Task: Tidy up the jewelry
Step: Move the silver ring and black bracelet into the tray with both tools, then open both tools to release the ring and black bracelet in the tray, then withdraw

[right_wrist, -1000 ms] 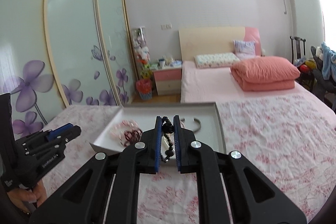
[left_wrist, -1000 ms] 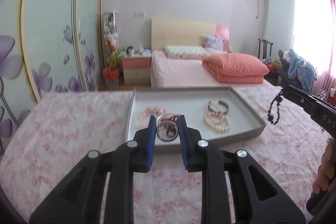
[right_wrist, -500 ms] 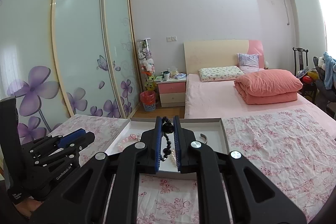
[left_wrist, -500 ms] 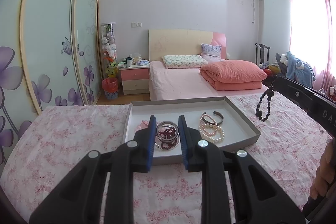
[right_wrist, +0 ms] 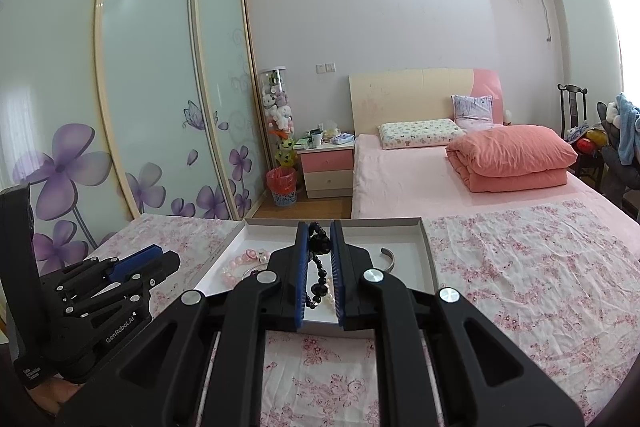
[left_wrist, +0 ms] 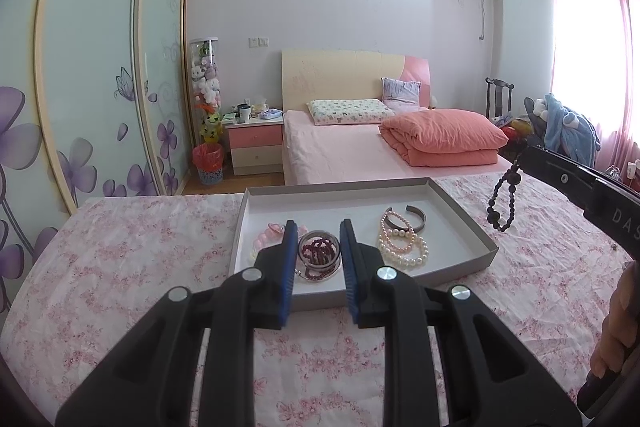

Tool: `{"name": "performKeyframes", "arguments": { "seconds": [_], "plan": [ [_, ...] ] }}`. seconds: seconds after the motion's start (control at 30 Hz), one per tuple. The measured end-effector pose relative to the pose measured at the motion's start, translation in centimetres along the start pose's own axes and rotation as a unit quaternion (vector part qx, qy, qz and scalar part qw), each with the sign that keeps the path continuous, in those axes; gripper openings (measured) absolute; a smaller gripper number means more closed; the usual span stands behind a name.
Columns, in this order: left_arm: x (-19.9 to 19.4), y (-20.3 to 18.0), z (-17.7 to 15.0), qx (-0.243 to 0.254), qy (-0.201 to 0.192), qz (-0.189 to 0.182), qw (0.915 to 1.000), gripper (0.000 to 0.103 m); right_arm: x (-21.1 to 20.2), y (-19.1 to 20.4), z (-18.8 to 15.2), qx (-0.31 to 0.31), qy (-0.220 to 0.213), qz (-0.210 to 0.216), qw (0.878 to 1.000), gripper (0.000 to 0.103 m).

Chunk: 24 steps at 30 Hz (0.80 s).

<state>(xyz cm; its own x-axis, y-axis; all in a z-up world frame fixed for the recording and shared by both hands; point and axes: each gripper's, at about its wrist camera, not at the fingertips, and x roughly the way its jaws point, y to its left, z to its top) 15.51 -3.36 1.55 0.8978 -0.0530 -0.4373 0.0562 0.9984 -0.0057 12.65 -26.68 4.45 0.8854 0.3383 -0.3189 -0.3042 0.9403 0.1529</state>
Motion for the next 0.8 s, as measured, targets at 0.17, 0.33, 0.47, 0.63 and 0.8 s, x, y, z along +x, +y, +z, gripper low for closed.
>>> {"name": "performKeyframes", "arguments": {
  "seconds": [0.17, 0.33, 0.47, 0.63, 0.8],
  "plan": [
    [0.5, 0.1, -0.1, -0.003, 0.005, -0.001, 1.0, 0.022, 0.5, -0.1, -0.1, 0.001, 0.003, -0.002, 1.0, 0.012],
    [1.8, 0.5, 0.6, -0.013, 0.011, -0.001, 0.9998, 0.022, 2.0, -0.7, 0.3, 0.009, 0.007, -0.007, 1.0, 0.012],
    [3.8, 0.9, 1.5, -0.025, 0.019, 0.001, 0.9995, 0.022, 4.4, -1.3, 0.7, 0.023, 0.018, -0.008, 1.0, 0.012],
    [7.1, 1.0, 2.6, -0.035, 0.032, -0.002, 0.9989, 0.022, 7.8, -1.5, 1.1, 0.034, 0.035, -0.006, 0.999, 0.012],
    [10.8, 0.6, 3.3, -0.04, 0.058, -0.014, 0.9974, 0.022, 10.9, -2.2, 1.3, 0.049, 0.058, -0.011, 0.997, 0.018]
  ]
}}
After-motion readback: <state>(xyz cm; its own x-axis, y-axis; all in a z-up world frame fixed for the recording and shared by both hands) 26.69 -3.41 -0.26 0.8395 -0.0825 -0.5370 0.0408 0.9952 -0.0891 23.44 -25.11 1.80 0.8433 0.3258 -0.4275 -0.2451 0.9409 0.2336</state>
